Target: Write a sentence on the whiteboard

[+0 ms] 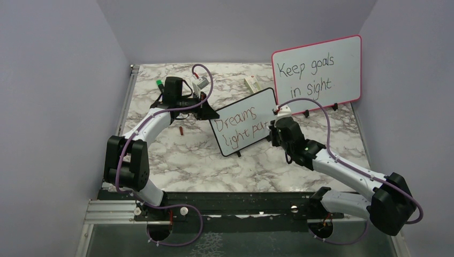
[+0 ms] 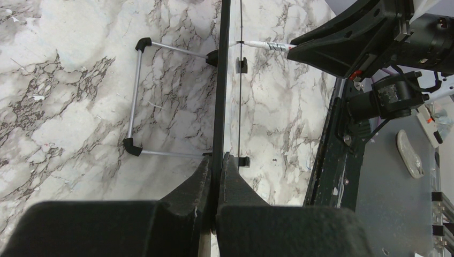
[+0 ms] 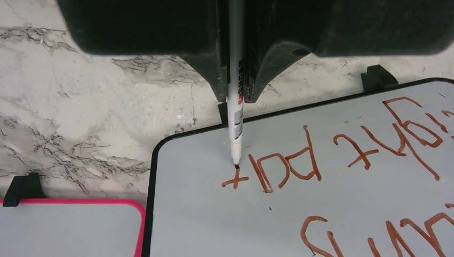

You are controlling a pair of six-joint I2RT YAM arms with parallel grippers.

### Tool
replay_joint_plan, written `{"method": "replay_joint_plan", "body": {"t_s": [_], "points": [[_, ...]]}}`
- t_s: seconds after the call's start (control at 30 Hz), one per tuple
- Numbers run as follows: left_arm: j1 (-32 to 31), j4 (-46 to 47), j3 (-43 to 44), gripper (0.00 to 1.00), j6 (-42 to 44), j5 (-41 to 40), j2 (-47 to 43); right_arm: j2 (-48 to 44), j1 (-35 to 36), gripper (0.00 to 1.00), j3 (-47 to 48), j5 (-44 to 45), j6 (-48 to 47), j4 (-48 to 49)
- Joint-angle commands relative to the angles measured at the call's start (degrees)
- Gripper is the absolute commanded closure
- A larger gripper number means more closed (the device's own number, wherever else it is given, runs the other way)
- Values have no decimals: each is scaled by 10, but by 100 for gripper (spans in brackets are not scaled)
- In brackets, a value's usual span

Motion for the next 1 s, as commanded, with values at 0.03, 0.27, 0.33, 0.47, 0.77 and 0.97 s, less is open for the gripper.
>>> {"method": "replay_joint_plan", "body": {"t_s": [0.03,0.27,0.33,0.47,0.77,0.97], "points": [[-17,-75,-30,100,48,-121,47,-1,-3,99,-3,34,8,-11],[-18,-75,-30,100,48,-121,46,5,-4,99,7,40,6,-7],[-18,-75,-30,100,48,-121,46,-4,-4,99,7,34,4,-1],[-18,-75,-30,100,47,-121,46,-23,-5,99,14,30,-3,6],[-18,-75,-30,100,48,-120,46,-21,-12,99,46,42,-28,26],[-18,-75,-30,100,47,-119,47,-2,-22,99,60,35,-39,48]]}}
